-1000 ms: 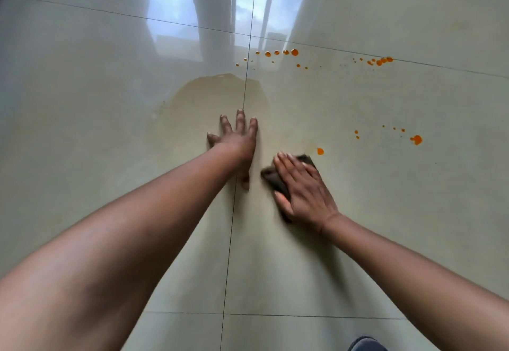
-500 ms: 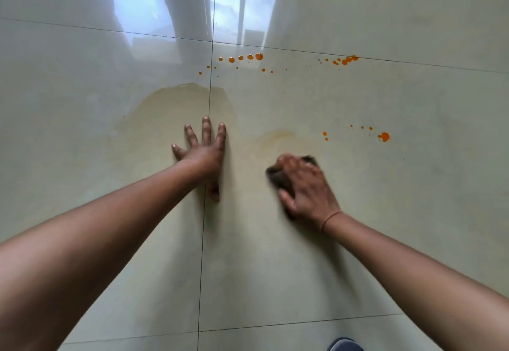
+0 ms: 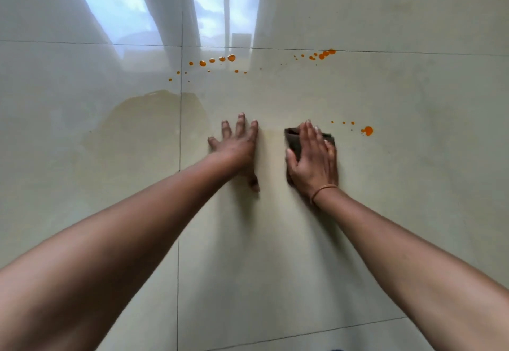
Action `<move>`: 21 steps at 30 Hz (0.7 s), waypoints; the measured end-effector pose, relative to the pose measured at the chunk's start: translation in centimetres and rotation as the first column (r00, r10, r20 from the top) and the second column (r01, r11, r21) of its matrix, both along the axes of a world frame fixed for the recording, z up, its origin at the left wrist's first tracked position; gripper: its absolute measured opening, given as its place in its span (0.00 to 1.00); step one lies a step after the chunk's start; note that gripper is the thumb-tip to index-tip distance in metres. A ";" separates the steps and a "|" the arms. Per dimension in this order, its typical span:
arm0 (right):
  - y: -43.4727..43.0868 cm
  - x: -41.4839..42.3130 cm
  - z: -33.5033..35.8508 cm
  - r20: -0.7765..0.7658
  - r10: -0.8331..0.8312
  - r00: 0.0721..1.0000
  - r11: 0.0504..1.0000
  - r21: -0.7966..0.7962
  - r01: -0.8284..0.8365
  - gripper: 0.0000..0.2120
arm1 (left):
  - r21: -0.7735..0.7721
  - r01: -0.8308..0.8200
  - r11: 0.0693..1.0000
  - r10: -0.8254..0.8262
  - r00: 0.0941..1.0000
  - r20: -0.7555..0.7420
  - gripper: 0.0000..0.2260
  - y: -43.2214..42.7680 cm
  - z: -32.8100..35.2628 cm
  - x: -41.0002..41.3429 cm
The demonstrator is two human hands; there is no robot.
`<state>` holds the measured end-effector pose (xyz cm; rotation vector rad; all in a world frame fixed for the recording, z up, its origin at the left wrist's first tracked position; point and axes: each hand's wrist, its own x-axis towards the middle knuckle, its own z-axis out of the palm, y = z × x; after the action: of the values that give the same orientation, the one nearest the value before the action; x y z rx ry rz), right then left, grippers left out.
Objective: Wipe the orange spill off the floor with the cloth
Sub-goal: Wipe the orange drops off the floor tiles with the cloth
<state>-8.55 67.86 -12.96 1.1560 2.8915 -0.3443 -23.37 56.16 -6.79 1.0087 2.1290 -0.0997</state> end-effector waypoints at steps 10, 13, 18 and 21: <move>4.3 1.3 0.3 -0.009 -0.111 0.994 0.994 -0.022 0.111 0.33 | -0.040 -0.082 0.996 0.083 0.996 0.017 0.70 2.4 -1.4 0.3; 1.8 -2.2 0.2 -0.018 0.002 1.000 0.999 -0.039 -0.003 0.33 | -0.042 -0.099 0.994 0.100 0.995 0.023 0.68 2.5 -1.4 0.2; 0.6 5.8 1.2 0.132 0.541 0.831 0.837 0.016 -0.547 0.32 | -0.064 -0.081 0.995 0.084 0.996 0.037 0.72 2.6 -0.8 0.2; 4.4 6.7 1.2 0.188 0.590 0.785 0.793 0.047 -0.607 0.32 | -0.071 -0.088 0.994 0.090 0.996 0.027 0.71 2.8 -1.1 0.4</move>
<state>-1.87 72.22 -11.71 0.1910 2.9436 -0.0697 -22.98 58.94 -7.87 0.8682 2.1249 -0.1132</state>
